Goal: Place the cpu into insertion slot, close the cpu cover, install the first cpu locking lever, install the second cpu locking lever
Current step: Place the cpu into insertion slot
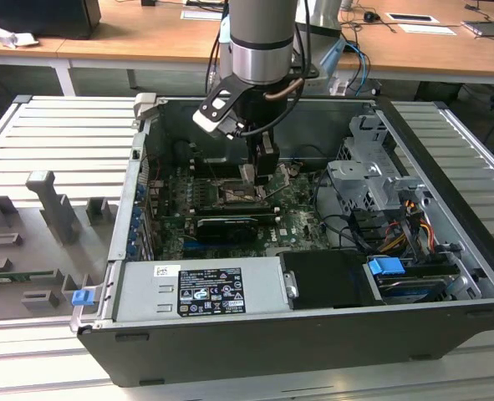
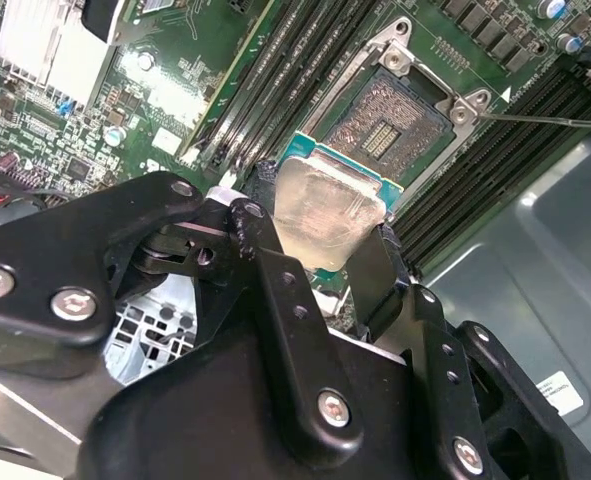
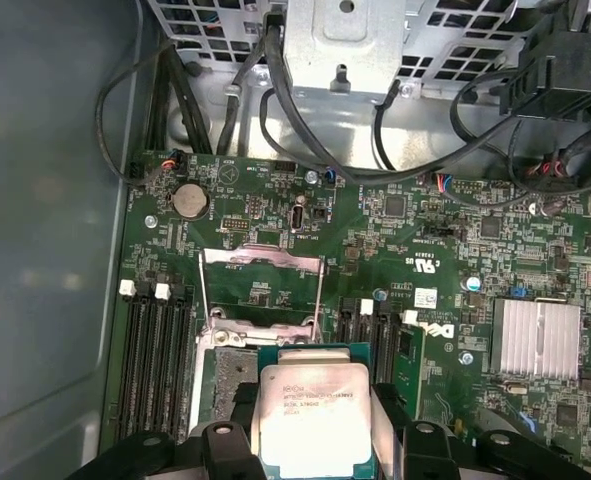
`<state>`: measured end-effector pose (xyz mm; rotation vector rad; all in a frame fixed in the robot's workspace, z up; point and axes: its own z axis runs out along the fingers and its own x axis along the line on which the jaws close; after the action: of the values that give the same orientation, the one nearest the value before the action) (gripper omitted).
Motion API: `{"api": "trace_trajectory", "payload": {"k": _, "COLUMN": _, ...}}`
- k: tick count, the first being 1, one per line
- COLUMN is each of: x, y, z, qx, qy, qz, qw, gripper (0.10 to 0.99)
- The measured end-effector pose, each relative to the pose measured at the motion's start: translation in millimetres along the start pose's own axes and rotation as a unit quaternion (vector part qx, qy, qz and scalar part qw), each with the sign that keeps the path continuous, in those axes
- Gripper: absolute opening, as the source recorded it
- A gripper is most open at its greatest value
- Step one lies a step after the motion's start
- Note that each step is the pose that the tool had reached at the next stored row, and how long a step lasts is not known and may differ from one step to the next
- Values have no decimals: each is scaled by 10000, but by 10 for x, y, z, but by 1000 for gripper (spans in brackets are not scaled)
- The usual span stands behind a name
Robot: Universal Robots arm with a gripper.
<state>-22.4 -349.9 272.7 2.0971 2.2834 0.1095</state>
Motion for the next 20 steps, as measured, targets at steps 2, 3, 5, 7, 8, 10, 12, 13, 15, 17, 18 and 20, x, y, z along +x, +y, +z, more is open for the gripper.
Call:
{"api": "trace_trajectory", "payload": {"k": 2, "x": 0, "y": 0, "z": 6, "qx": 0, "qy": 0, "qz": 0, "qw": 10000, "gripper": 529}}
{"api": "trace_trajectory", "payload": {"k": 3, "x": 0, "y": -1, "z": 9, "qx": 0, "qy": 0, "qz": 6, "qw": 10000, "gripper": 529}}
{"api": "trace_trajectory", "payload": {"k": 5, "x": 0, "y": -1, "z": 17, "qx": -3, "qy": -10, "qz": 125, "qw": 9999, "gripper": 529}}
{"api": "trace_trajectory", "payload": {"k": 7, "x": 0, "y": -2, "z": 27, "qx": -6, "qy": -23, "qz": 297, "qw": 9996, "gripper": 529}}
{"api": "trace_trajectory", "payload": {"k": 8, "x": 0, "y": -4, "z": 32, "qx": -6, "qy": -26, "qz": 343, "qw": 9994, "gripper": 529}}
{"api": "trace_trajectory", "payload": {"k": 10, "x": 1, "y": -22, "z": 43, "qx": -7, "qy": -28, "qz": 357, "qw": 9994, "gripper": 529}}
{"api": "trace_trajectory", "payload": {"k": 12, "x": 7, "y": -47, "z": 51, "qx": -6, "qy": -29, "qz": 357, "qw": 9994, "gripper": 529}}
{"api": "trace_trajectory", "payload": {"k": 13, "x": 10, "y": -59, "z": 52, "qx": -6, "qy": -29, "qz": 356, "qw": 9994, "gripper": 529}}
{"api": "trace_trajectory", "payload": {"k": 15, "x": 17, "y": -86, "z": 55, "qx": -7, "qy": -28, "qz": 356, "qw": 9994, "gripper": 529}}
{"api": "trace_trajectory", "payload": {"k": 17, "x": 23, "y": -111, "z": 57, "qx": -6, "qy": -29, "qz": 357, "qw": 9994, "gripper": 529}}
{"api": "trace_trajectory", "payload": {"k": 18, "x": 24, "y": -115, "z": 57, "qx": -6, "qy": -29, "qz": 356, "qw": 9994, "gripper": 529}}
{"api": "trace_trajectory", "payload": {"k": 20, "x": 25, "y": -124, "z": 58, "qx": -6, "qy": -28, "qz": 357, "qw": 9994, "gripper": 529}}
